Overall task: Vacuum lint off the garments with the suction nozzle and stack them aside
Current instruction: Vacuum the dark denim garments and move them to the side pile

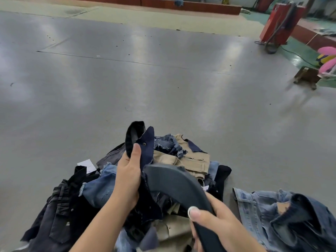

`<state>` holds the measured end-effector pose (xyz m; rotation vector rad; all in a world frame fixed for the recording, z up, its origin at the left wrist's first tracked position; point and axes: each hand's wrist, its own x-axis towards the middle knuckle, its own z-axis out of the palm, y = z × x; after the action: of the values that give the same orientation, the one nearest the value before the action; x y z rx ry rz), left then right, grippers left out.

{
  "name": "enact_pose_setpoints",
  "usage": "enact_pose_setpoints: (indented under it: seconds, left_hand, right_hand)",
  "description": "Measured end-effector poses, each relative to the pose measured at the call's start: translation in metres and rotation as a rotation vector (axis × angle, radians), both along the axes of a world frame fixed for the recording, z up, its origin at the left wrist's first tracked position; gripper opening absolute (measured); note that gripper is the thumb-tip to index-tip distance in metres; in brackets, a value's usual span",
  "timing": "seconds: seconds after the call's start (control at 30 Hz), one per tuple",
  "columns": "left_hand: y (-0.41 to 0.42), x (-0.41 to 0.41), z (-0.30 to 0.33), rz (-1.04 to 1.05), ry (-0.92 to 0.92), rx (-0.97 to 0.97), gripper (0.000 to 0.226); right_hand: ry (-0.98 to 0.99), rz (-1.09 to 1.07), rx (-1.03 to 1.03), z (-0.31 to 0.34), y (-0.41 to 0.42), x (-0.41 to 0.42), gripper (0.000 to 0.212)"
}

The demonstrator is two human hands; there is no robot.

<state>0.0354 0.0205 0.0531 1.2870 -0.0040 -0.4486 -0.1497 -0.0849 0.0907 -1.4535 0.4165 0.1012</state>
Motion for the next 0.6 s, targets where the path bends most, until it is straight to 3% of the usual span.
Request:
enact_pose_setpoints:
  seconds: [0.13, 0.27, 0.37, 0.6]
  left_hand:
    - [-0.002, -0.007, -0.001, 0.041, -0.165, 0.039, 0.034]
    - [0.003, 0.002, -0.001, 0.120, -0.318, 0.146, 0.036]
    - [0.004, 0.005, -0.002, 0.122, -0.330, 0.168, 0.041]
    - [0.002, -0.003, 0.001, 0.065, -0.273, 0.151, 0.042]
  right_hand:
    - [-0.038, -0.156, 0.162, 0.004, -0.008, 0.001, 0.032]
    - [0.014, -0.029, 0.077, 0.000, -0.006, -0.005, 0.051]
    - [0.040, 0.021, -0.036, -0.006, -0.001, -0.005, 0.064]
    - [0.012, -0.123, 0.183, 0.003, -0.006, 0.000, 0.042]
